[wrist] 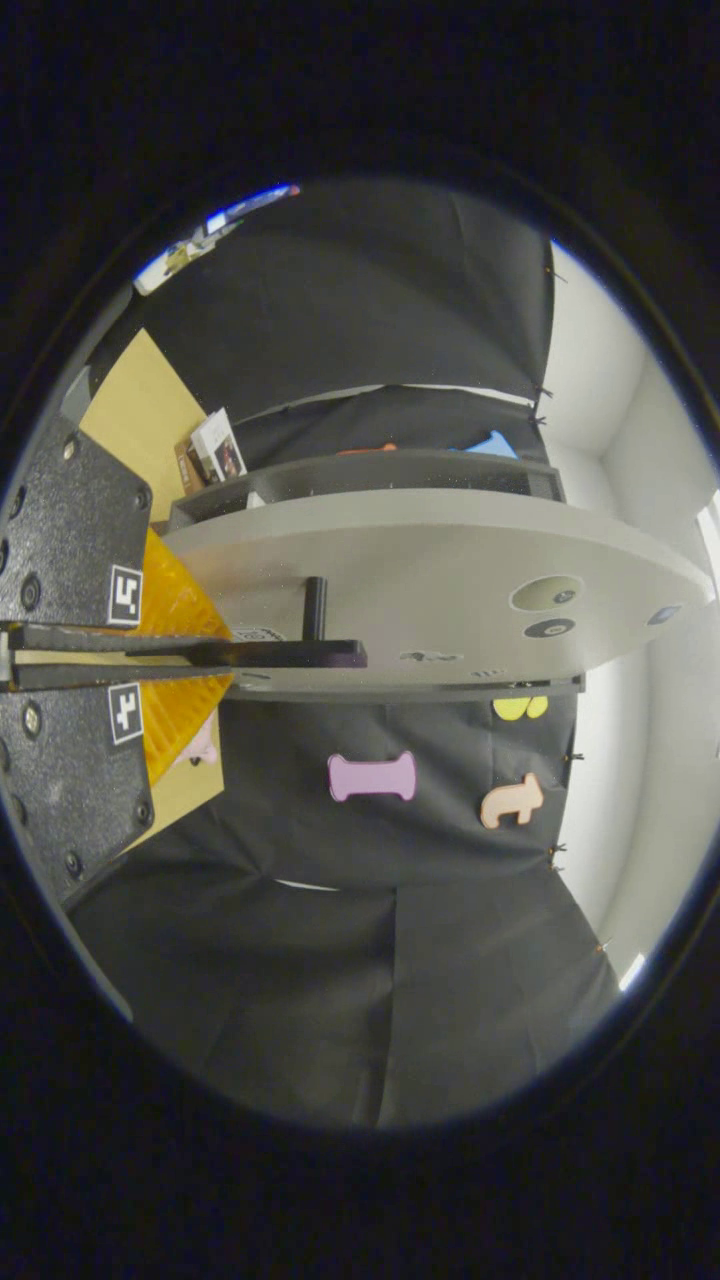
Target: Open the shoe cabinet door, grab the shoes and put them into the shoe cabinet, then close the shoe cabinet door.
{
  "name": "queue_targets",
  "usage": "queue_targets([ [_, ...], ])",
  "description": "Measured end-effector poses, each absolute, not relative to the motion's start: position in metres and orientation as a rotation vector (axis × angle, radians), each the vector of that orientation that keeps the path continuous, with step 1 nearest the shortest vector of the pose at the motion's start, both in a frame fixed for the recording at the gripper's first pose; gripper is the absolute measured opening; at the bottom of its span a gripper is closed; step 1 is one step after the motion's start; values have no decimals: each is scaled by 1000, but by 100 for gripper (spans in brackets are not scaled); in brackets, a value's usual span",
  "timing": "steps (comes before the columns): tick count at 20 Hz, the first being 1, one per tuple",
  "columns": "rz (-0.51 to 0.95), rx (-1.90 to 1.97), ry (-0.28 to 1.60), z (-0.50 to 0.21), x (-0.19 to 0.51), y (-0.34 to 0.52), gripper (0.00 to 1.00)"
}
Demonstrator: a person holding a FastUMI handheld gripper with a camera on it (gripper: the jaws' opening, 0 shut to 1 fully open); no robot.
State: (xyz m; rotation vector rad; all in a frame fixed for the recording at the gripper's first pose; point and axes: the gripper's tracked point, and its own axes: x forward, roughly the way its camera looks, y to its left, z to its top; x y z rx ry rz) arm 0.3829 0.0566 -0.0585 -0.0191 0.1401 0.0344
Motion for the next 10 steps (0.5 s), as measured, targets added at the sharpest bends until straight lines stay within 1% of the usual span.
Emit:
queue_targets([
  [3, 1, 17, 155, -59, 387, 43, 4],
  [10, 50, 46, 168, -61, 386, 46, 4],
])
